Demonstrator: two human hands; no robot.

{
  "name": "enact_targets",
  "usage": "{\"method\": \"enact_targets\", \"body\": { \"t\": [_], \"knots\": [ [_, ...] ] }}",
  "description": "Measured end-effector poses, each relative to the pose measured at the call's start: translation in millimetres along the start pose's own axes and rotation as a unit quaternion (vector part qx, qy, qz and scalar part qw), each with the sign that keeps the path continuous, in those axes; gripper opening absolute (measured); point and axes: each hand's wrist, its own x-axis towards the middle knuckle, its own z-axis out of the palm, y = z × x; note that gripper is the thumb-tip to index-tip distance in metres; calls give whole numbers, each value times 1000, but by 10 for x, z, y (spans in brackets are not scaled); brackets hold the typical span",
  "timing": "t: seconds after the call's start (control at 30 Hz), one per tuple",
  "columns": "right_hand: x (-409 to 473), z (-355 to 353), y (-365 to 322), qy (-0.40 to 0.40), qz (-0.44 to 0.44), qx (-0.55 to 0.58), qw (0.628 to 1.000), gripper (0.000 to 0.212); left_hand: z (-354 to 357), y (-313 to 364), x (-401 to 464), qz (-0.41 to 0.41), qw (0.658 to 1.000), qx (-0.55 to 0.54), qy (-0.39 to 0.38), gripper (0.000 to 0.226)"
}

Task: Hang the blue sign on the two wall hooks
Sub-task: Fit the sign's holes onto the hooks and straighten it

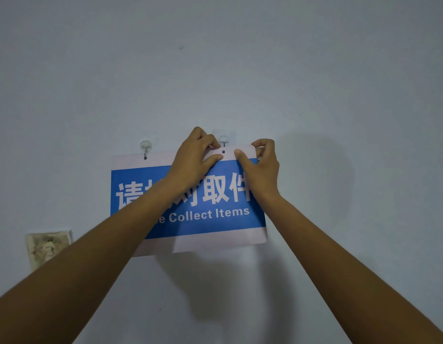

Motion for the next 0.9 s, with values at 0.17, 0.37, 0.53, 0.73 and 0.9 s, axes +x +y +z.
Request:
{"method": "enact_targets", "body": {
  "t": [0.17, 0.37, 0.53, 0.73, 0.9],
  "knots": [
    [-64, 5, 31, 18, -12, 40, 999, 37, -2, 7, -37, 7, 1000, -16, 16, 25],
    [-94, 6, 75, 25, -18, 55, 998, 38, -40, -15, -14, 23, 1000, -12, -6, 26],
    [-89, 11, 109, 23, -16, 58, 998, 38, -94, -18, 75, 22, 997, -4, -68, 31],
    [-123, 36, 166, 17, -15, 79, 997, 37, -130, -8, 183, 34, 989, 35, -142, 27],
    [-53, 43, 150, 13, -27, 79, 996, 37, -126, -8, 234, 24, 988, 33, -148, 28]
  ]
}}
